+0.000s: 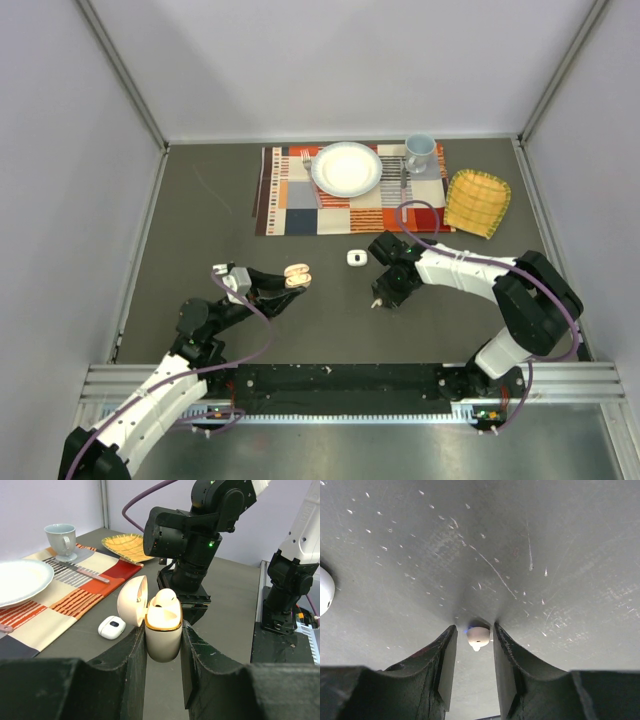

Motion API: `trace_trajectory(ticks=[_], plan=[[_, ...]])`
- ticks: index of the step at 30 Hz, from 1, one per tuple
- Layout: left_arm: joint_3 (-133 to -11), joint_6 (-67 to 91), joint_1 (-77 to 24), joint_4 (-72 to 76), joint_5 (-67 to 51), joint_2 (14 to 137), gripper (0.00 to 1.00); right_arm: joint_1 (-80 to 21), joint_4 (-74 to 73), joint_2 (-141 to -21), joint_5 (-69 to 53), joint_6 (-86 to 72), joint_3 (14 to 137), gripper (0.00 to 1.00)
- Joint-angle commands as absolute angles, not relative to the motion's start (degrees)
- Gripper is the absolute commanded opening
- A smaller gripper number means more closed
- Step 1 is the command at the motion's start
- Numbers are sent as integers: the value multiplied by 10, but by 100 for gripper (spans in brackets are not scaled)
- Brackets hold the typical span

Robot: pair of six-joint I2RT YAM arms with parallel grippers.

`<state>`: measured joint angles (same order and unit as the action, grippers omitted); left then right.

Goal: Insert the wireless bluetooth earbuds into the charging case
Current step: Pick up the left earbud from the center of the board, then insert the left earbud into the left side groove of the charging case.

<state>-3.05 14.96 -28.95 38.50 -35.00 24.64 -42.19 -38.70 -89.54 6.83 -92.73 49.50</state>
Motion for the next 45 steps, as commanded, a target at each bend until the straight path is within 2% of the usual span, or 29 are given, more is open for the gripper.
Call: trace_trajectory(ticks=[1,9,10,13,15,18,21,28,34,39,45], plan=[[-11,155,-291,405,-343,243,0,-418,-362,-891,59,-943,489,32],[-11,153,-291,405,-343,246,0,-418,-359,-890,60,-943,484,27],[-11,153,-291,405,-343,245,0,-418,-359,-889,61,-942,484,22],[-11,153,-291,405,-344,246,0,-418,-359,-882,70,-941,481,18],[-12,152,-292,405,-345,246,0,-417,-359,-875,83,-937,479,10],[-14,151,-291,405,-345,246,0,-418,-359,-868,97,-919,477,9],[-15,151,-291,406,-346,248,0,-418,-356,-857,113,-881,478,0],[-17,153,-291,417,-352,259,0,-419,-331,-815,166,-753,486,0],[-16,160,-291,436,-356,272,0,-454,-257,-687,275,-624,451,0],[-12,170,-292,463,-357,290,0,-503,-91,-547,338,-511,385,0],[-11,179,-292,490,-361,307,0,-547,68,-481,357,-409,326,0]])
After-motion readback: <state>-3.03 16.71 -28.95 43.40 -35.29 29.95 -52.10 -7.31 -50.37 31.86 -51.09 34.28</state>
